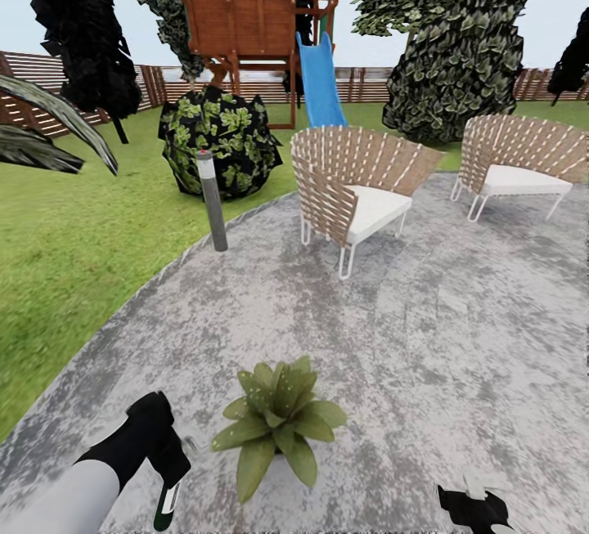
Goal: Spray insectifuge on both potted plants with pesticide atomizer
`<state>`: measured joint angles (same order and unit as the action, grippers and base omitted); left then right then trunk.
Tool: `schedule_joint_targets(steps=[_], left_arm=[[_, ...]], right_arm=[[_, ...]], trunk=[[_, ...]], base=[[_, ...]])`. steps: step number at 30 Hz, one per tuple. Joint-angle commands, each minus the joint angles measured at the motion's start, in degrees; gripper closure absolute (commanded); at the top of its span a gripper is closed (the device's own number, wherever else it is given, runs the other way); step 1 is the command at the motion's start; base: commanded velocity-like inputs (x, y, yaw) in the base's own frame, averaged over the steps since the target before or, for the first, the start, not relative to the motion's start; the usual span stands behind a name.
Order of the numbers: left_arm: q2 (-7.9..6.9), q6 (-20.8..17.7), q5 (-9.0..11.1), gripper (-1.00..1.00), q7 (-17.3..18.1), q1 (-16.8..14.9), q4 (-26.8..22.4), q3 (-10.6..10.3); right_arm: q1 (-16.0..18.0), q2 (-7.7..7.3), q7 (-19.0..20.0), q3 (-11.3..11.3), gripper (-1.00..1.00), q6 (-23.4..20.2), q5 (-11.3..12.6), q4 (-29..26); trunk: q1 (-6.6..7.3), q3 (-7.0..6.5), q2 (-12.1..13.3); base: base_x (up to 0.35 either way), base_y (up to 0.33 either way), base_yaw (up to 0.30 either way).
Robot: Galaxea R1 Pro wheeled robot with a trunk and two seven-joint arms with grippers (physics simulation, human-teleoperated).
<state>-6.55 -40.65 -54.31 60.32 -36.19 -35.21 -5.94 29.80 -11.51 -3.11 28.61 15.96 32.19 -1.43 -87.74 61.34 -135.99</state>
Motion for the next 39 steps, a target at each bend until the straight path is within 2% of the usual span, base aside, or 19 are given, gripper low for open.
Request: schedule_joint_targets(steps=[1,12,15,18,21,22,23,24,25,28,29,32,34,35,37,39], left_arm=[[-0.04,-0.4,-0.3,1.00,0.4,0.0,-0.1,-0.2],[0.14,-0.5,-0.3,1.00,0.4,-0.6,-0.2,-0.4],[1.75,-1.1,-0.6,1.00,0.2,-0.8,-1.4,-0.5],[3.63,-7.4,-0.7,1.00,0.6,-1.1,-5.2,-0.8],[3.26,-9.2,-0.7,1.00,3.7,-3.7,-5.8,-1.0],[2.97,-9.2,-0.9,1.00,6.8,-5.1,-5.6,-1.0],[2.59,-9.1,-1.4,1.00,10.2,-6.2,-5.5,-1.1],[2.06,-9.1,-3.0,1.00,12.9,-6.8,-5.4,-1.1],[1.64,-9.0,-5.5,1.00,14.8,-7.1,-5.4,-1.0],[1.36,-8.9,-11.6,1.00,17.7,-7.0,-5.6,-1.0],[1.51,-8.8,-12.4,1.00,18.3,-6.8,-5.5,-1.1],[2.76,-8.8,-12.7,1.00,18.6,-6.7,-5.3,-0.9],[4.80,-8.8,-12.8,1.00,18.6,-6.6,-5.2,-0.8],[5.31,-8.7,-12.8,1.00,18.6,-6.5,-5.2,-0.8],[5.57,-8.7,-12.7,1.00,18.7,-6.5,-5.3,-0.8],[5.12,-8.7,-12.6,1.00,18.7,-6.4,-5.4,-0.7]], right_arm=[[0.0,0.00,-0.2,0.5,-1.00,0.0,0.3,-0.1],[0.0,0.00,-0.2,0.5,-1.00,0.0,0.3,-0.1],[0.0,0.00,-0.2,0.5,-1.00,0.0,0.3,-0.1],[0.0,0.00,-0.1,0.5,-1.00,0.0,0.2,-0.1],[0.0,0.00,-0.1,0.5,-1.00,0.0,0.2,-0.1],[0.0,0.00,-0.1,0.5,-1.00,0.0,0.2,-0.1],[0.0,0.00,-0.1,0.5,-1.00,0.0,0.2,-0.1],[0.0,0.00,-0.1,0.5,-1.00,0.0,0.2,-0.1],[0.0,0.00,-0.1,0.5,-1.00,0.0,0.2,-0.1],[0.0,0.00,-0.1,0.5,-1.00,0.0,0.1,0.0],[0.0,0.00,-0.1,0.5,-1.00,0.0,0.1,0.0],[-0.1,0.00,-0.1,0.5,-1.00,0.0,0.1,0.0],[-0.2,-0.01,-0.1,0.5,-1.00,0.0,0.1,0.0],[-0.2,-0.01,-0.1,0.5,-1.00,0.0,0.1,0.0],[-0.2,0.00,-0.1,0.5,-1.00,0.0,0.1,0.0],[-0.2,0.00,-0.1,0.5,-1.00,0.0,0.1,0.0]], trunk=[[0.03,0.05,0.0],[0.03,0.05,0.0],[0.03,0.05,0.0],[0.03,0.05,0.0],[0.03,0.05,0.0],[0.03,0.05,0.0],[0.03,0.05,0.0],[0.03,0.05,0.0],[0.03,0.05,0.0],[0.03,0.05,0.0],[0.03,0.05,0.0],[0.03,0.05,0.0],[0.03,0.05,0.0],[0.03,0.05,0.0],[0.03,0.05,0.0],[0.03,0.05,0.0]], base=[[-0.183,-0.226,0.000],[-0.201,-0.168,0.165],[-0.016,-0.015,0.023],[-0.003,-0.002,0.004],[0.000,0.000,0.000],[0.000,0.000,0.000],[0.000,0.000,0.000],[0.000,0.000,0.000],[0.000,0.000,0.000],[0.000,0.000,0.000],[0.000,0.000,0.000],[0.000,0.000,0.000],[0.000,0.000,0.000],[0.000,0.000,0.000],[0.000,0.000,0.000],[0.000,0.000,0.000]])
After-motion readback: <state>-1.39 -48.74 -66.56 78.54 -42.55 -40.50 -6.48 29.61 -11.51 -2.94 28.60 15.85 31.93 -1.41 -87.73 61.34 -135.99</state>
